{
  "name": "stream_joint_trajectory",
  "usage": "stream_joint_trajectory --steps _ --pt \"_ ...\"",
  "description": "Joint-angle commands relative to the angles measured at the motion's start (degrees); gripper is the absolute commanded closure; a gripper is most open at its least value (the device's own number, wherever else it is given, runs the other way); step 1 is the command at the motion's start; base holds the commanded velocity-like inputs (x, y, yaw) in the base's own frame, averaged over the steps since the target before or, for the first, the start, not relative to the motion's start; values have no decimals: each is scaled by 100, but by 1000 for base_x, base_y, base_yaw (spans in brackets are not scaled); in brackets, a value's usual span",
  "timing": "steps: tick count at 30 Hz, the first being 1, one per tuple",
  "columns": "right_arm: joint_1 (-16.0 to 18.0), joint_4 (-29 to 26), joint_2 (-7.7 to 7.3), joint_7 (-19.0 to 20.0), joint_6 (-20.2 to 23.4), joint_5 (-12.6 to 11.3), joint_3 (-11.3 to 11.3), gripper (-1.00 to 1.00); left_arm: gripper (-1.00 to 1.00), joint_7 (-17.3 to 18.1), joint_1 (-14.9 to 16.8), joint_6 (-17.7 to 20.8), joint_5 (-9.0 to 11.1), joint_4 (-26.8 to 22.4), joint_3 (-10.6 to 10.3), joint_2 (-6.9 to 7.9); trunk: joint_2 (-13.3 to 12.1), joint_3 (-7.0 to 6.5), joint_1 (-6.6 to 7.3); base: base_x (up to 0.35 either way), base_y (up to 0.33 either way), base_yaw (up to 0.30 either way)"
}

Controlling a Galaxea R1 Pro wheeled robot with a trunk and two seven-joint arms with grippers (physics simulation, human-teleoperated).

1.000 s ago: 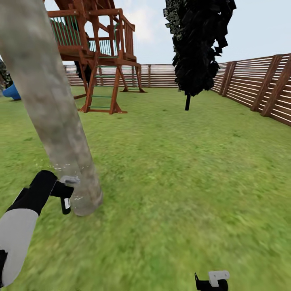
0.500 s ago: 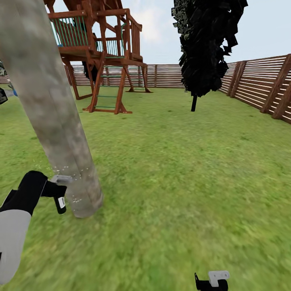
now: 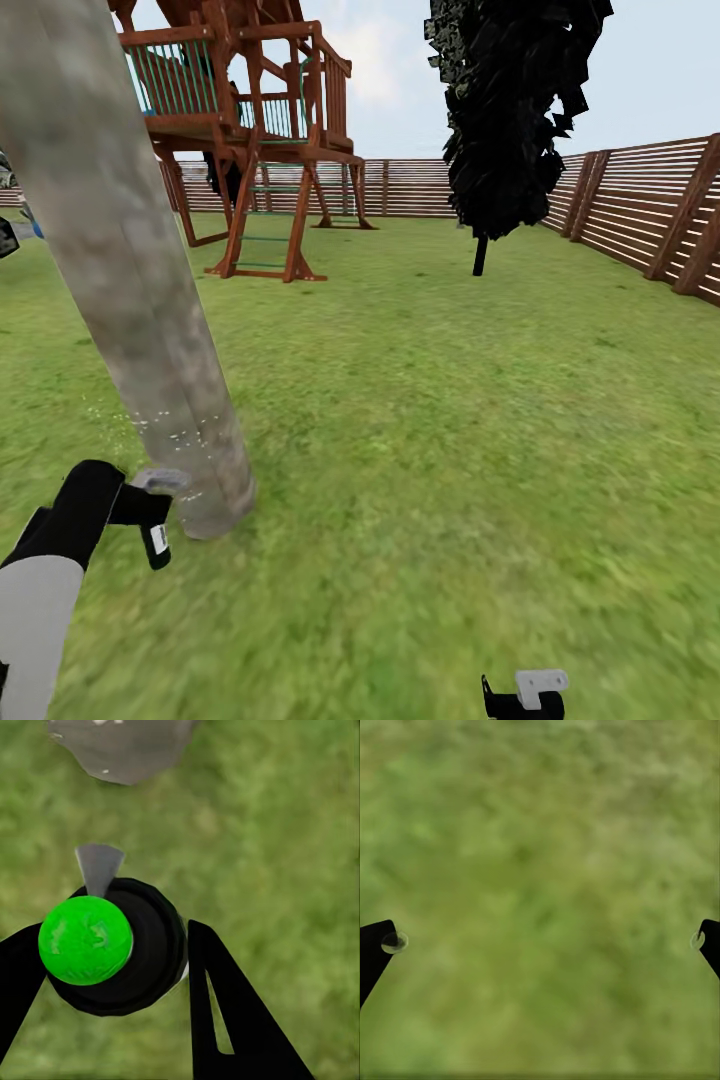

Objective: In the garden, pick up the pesticide atomizer on the floor and spray pesticide onto both trees until each tree trunk is fully covered.

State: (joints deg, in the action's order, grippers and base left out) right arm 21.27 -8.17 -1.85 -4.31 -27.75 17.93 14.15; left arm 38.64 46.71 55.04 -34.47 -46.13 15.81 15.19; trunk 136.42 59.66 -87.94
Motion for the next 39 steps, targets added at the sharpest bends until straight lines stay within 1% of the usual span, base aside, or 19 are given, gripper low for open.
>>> stream_joint_trajectory --steps 1,3,5,6,9,11,18,20,21,22,25,26,28,29,30,31,33,36,39 --pt "0 0 0 0 2 0 0 -100 100 -28 -94 -281 41 -1 141 61 0 0 0 0 0 0" --pt "0 0 0 0 2 0 0 -100 100 -242 -228 -466 46 10 180 69 0 0 0 0 0 0" --pt "0 0 0 0 0 0 0 -100 100 -450 -286 -523 56 20 192 72 0 0 0 140 0 0" --pt "0 0 -8 0 2 0 0 -100 100 -505 -403 -529 54 25 234 73 0 0 0 335 0 0" --pt "0 0 -9 0 0 0 0 -100 100 -527 -541 -545 47 25 484 101 0 0 0 290 0 0" --pt "0 0 -7 0 2 0 0 -100 100 -554 -619 -579 43 23 587 127 0 0 0 79 0 0" --pt "0 0 0 0 3 0 -8 -100 100 -586 -833 -635 97 26 618 49 0 0 0 4 0 5" --pt "0 0 0 0 2 0 -8 -100 100 -586 -842 -877 98 31 622 47 0 0 0 0 0 178" --pt "0 0 0 0 1 0 -9 -100 100 -592 -845 -1122 105 88 624 46 0 0 0 0 0 247" --pt "0 0 0 -3 3 0 -7 -100 100 -617 -847 -1225 108 212 624 42 0 0 0 0 0 260" --pt "0 5 0 -1 6 0 -8 -100 100 -707 -848 -1438 108 420 627 -108 0 0 0 0 0 137" --pt "0 8 0 0 5 0 -9 -100 100 -834 -848 -1573 98 415 627 -189 0 0 0 0 0 21" --pt "0 3 0 0 5 0 -6 -100 100 -1348 -867 -1629 113 500 631 -240 0 0 0 0 0 7" --pt "0 7 0 0 4 0 -8 -100 100 -1546 -960 -1655 221 609 632 -257 0 0 0 0 0 2" --pt "0 5 0 0 5 0 -8 -100 100 -1613 -995 -1671 378 667 633 -264 0 0 0 0 0 0" --pt "0 3 0 0 4 0 -8 -100 100 -1652 -1023 -1683 736 700 626 -258 0 0 0 0 0 0" --pt "0 1 0 0 6 0 -5 -100 100 -1653 -1035 -1683 1003 660 619 -254 0 0 0 9 0 0" --pt "0 0 0 0 5 0 -8 -100 100 -1667 -1040 -1684 1098 642 611 -253 0 0 0 201 86 0" --pt "-2 1 0 0 5 0 -9 -100 100 -1690 -1041 -1693 1107 640 603 -257 0 0 0 297 177 0"
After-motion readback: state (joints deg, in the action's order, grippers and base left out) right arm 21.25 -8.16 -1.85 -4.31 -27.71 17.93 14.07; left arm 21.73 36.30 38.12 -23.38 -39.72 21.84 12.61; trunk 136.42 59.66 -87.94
